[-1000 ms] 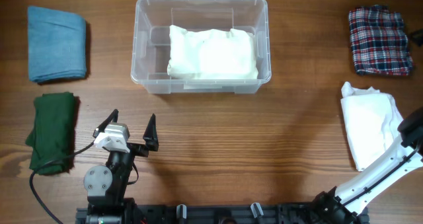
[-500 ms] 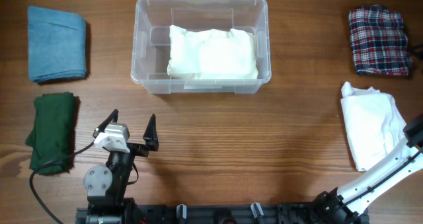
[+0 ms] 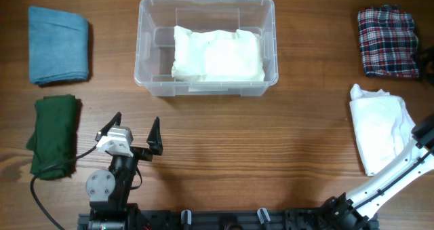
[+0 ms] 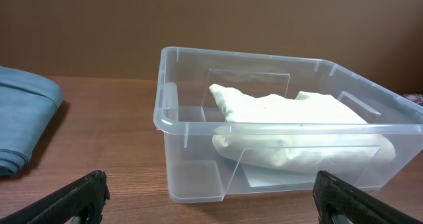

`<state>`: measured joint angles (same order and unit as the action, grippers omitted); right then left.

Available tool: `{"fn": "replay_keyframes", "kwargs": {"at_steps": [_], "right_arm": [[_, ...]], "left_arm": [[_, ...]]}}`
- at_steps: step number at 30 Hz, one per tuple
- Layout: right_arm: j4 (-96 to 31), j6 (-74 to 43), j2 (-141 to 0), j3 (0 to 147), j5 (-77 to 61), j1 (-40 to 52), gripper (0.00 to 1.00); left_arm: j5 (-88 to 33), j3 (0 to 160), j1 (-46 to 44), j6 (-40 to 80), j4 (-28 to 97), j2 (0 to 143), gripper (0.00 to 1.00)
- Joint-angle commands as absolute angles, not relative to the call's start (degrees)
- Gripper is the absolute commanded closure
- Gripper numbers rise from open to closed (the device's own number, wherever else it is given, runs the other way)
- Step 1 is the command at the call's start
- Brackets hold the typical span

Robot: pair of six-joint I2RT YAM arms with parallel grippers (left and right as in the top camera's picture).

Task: Pack container
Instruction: 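Grasp the red-navy plaid shirt with the right gripper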

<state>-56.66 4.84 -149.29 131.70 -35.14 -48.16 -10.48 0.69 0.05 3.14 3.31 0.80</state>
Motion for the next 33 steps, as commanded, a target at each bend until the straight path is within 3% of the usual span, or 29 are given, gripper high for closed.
{"fn": "replay_keyframes", "kwargs": {"at_steps": [1, 25, 29, 33], "right_arm": [[-55.9, 6.04, -152.42, 131.66, -36.53, -47.86, 0.06], [-54.04, 7.29, -161.86, 131.66, -40.6, -41.5, 0.07], [-54.08, 7.22, -162.06, 131.61, -40.73, -40.1, 0.18], [-54.19, 7.07, -162.06, 131.61, -41.01, -39.53, 0.5]], "left_arm": [[-9.98, 0.32, -0.27, 3.46, 3.46, 0.38, 0.0], [-9.96, 0.32, -0.27, 3.46, 3.46, 0.38, 0.0], [-9.96, 0.32, -0.27, 3.49, 3.46, 0.38, 0.0], [-9.96, 0.32, -0.27, 3.46, 3.46, 0.38, 0.0]]}}
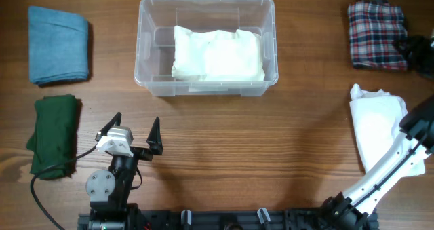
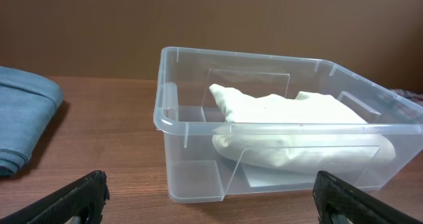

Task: Pack container
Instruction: 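Grasp the red-navy plaid shirt with the right gripper, then lift the plaid shirt and carry it left over the bin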

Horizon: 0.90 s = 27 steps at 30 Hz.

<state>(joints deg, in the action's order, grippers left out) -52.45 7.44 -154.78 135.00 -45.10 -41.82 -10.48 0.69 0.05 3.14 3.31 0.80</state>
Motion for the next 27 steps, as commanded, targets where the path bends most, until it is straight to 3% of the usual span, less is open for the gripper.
{"fn": "replay_keyframes", "kwargs": {"at_steps": [1, 3, 8, 19, 27], "right_arm": [[-54.33, 7.07, -162.06, 131.61, -41.01, -39.53, 0.58], [-54.72, 7.11, -162.06, 131.61, -41.01, -39.55, 0.7], [-55.13, 7.53, -162.06, 131.61, -41.43, -39.53, 0.83], [-56.69, 7.49, -159.87, 131.63, -45.08, -39.31, 0.92], [-59.02, 7.49, -149.16, 131.63, -44.93, -37.3, 0.96]], "left_arm": [[-9.98, 0.32, -0.27, 3.46, 3.46, 0.38, 0.0], [-9.96, 0.32, -0.27, 3.46, 3.46, 0.38, 0.0], [-9.96, 0.34, -0.27, 3.46, 3.46, 0.38, 0.0], [-9.98, 0.32, -0.27, 3.49, 3.46, 0.38, 0.0], [-9.96, 0.32, -0.27, 3.46, 3.46, 0.38, 0.0]]}}
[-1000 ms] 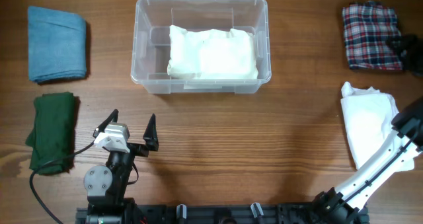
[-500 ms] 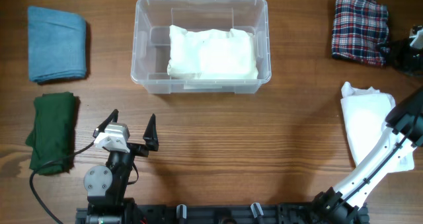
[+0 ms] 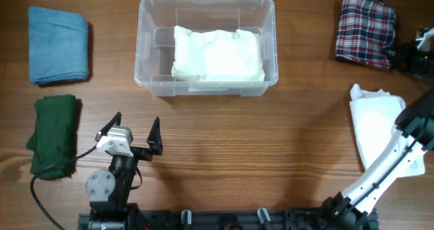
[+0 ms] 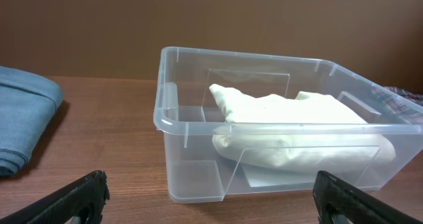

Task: Pack container
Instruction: 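Lift the plaid shirt and carry it left over the bin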

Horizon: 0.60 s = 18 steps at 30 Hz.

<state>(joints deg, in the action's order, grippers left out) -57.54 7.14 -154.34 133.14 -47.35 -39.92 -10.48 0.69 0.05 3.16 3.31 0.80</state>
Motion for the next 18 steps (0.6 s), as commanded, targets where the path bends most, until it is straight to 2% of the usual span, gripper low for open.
{"fn": "replay_keyframes", "kwargs": {"at_steps": [1, 18], "right_arm": [[-59.2, 7.53, -147.89, 131.63, -44.82, -36.95, 0.96], [-63.99, 10.55, -120.62, 131.63, -35.14, -22.81, 0.96]], "left_arm": [[-9.96, 0.32, -0.27, 3.46, 3.46, 0.38, 0.0], [-9.98, 0.32, -0.27, 3.49, 3.46, 0.38, 0.0]]}}
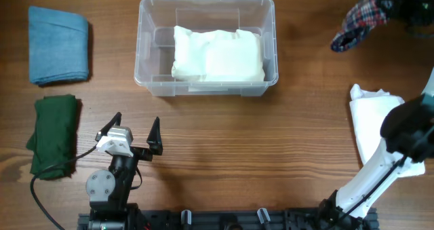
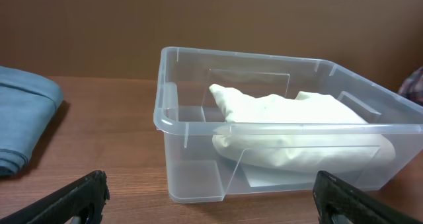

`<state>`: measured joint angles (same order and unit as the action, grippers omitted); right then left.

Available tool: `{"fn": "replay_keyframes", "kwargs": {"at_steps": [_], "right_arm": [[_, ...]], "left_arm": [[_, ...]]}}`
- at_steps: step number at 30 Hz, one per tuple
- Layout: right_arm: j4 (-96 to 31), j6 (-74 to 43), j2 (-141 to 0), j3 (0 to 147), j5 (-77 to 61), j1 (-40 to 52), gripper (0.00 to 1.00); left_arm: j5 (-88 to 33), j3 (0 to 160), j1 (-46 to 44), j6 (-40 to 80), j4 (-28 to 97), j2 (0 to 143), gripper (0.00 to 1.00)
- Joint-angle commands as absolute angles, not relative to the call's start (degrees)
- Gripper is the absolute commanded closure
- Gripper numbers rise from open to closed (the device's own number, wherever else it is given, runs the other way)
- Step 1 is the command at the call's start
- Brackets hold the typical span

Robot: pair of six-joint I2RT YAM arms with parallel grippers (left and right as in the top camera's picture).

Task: Pack container
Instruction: 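Lift the plaid shirt and carry it left over the bin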

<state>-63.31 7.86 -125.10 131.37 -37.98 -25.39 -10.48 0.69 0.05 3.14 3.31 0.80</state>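
A clear plastic container (image 1: pixel 144 40) stands at the back middle with a folded white cloth (image 1: pixel 218 55) inside it. At the top right a plaid cloth (image 1: pixel 359 18) hangs bunched and off the table, with my right gripper (image 1: pixel 399 3) shut on its right end. My left gripper (image 1: pixel 135 131) rests open near the front left, pointed at the container (image 2: pixel 198 178). In the left wrist view its fingertips (image 2: pixel 79 197) are spread wide and empty, the white cloth (image 2: pixel 291 128) shows through the wall, and a bit of the plaid cloth (image 2: pixel 415 86) shows at the right edge.
A folded blue cloth (image 1: pixel 59 44) lies at the back left, with a dark green cloth (image 1: pixel 54 135) in front of it. Another white cloth (image 1: pixel 380 125) lies at the right edge, partly under the right arm (image 1: pixel 400 138).
The plaid cloth lay on the table at the right with my right gripper at its right edge. Now it hangs bunched, off the table and nearer the back edge. The left arm has not moved.
The plaid cloth first lay flat at the far right. At each following moment it sat a little further left and more rumpled, with the right gripper at its right side. Now it hangs lifted in that gripper. The left arm stayed still throughout.
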Motion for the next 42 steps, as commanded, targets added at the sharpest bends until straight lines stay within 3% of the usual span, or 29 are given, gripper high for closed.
{"fn": "replay_keyframes", "kwargs": {"at_steps": [1, 18, 34, 42], "right_arm": [[-64.47, 11.07, -119.68, 131.63, -33.98, -21.82, 0.96], [-71.7, 33.21, -107.48, 131.63, -26.74, -5.26, 0.96], [-72.29, 35.97, -106.3, 131.61, -27.0, 16.08, 0.96], [-71.68, 35.73, -108.05, 131.61, -34.46, 20.25, 0.96]], "left_arm": [[-9.96, 0.32, -0.27, 3.46, 3.46, 0.38, 0.0], [-9.96, 0.32, -0.27, 3.46, 3.44, 0.38, 0.0], [-9.98, 0.32, -0.27, 3.46, 3.46, 0.38, 0.0], [-9.96, 0.32, -0.27, 3.49, 3.46, 0.38, 0.0]]}}
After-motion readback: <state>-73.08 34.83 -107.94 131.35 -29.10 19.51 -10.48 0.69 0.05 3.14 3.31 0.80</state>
